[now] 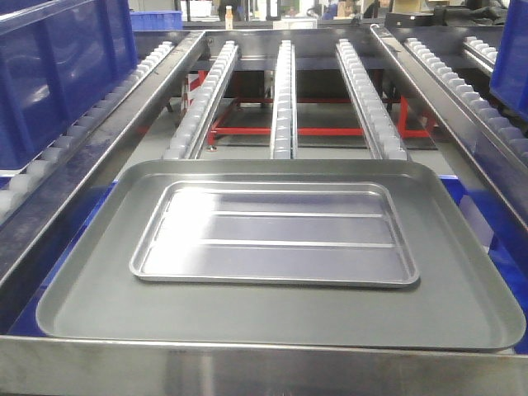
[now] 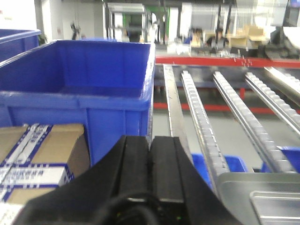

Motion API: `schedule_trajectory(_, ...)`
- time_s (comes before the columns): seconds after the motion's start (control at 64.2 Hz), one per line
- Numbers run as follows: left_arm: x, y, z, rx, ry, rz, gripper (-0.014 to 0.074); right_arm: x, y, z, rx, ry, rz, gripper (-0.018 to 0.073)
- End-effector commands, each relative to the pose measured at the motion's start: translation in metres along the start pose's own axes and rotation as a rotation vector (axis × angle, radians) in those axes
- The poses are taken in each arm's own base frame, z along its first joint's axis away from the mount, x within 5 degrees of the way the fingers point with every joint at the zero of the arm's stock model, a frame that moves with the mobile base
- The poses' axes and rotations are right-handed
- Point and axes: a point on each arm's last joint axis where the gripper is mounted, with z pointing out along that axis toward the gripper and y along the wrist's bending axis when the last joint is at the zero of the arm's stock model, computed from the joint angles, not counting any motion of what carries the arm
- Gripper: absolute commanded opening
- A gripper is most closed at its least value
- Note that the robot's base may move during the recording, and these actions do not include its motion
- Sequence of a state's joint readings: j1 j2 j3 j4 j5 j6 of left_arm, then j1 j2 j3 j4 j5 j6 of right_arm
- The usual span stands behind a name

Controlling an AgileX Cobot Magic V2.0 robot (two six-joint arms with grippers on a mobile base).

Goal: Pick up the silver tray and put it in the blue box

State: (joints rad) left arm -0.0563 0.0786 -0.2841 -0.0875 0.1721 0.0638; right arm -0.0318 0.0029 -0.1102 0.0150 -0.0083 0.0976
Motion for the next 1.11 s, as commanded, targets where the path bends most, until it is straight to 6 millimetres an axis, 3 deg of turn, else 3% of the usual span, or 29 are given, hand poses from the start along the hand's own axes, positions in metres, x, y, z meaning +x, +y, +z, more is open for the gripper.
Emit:
schedule_trajectory(0.0, -0.033, -0.001, 0.010, 0.005, 0.004, -0.008, -0.0034, -0.031, 0.004, 0.005, -0.018, -0.050, 0.013, 0.0077)
schedule_trajectory(0.125, -0.052, -0.003, 0.037, 0.029, 0.104, -0.012, 0.0175, -0.042, 0.008, 0.025, -0.051, 0.042, 0.021, 0.0225)
schedule_trajectory(0.202, -0.053, -0.007, 0.058, 0.065, 0.194, -0.013, 0.0331, -0.046, 0.013, 0.039, -0.088, 0.095, 0.027, 0.0344)
schedule_trajectory(0.249, -0.050, -0.012, 0.073, 0.103, 0.256, -0.012, 0.0368, -0.050, 0.018, 0.049, -0.129, 0.134, 0.032, 0.0400)
schedule_trajectory(0.342, -0.049, -0.030, 0.093, 0.224, 0.344, -0.006, 0.0368, -0.053, 0.032, 0.070, -0.212, 0.242, 0.033, 0.0453)
schedule_trajectory(0.451, -0.048, -0.066, 0.117, 0.406, 0.498, 0.030, 0.0368, -0.052, 0.058, 0.095, -0.337, 0.424, 0.008, 0.0459)
schedule_trajectory(0.576, -0.042, -0.115, 0.142, 0.574, 0.612, 0.068, 0.0368, -0.041, 0.093, 0.122, -0.450, 0.615, -0.038, 0.0459)
schedule_trajectory(0.7, -0.037, -0.149, 0.169, 0.624, 0.702, 0.018, 0.0368, -0.026, 0.116, 0.150, -0.461, 0.771, -0.073, 0.0459)
schedule_trajectory(0.918, -0.016, -0.164, 0.225, 0.503, 0.901, -0.080, 0.0367, -0.006, 0.131, 0.196, -0.314, 1.097, -0.045, 0.0457)
schedule_trajectory(1.089, 0.013, -0.170, 0.253, 0.370, 1.035, -0.056, 0.0367, 0.018, 0.138, 0.226, -0.169, 1.237, -0.048, 0.0456)
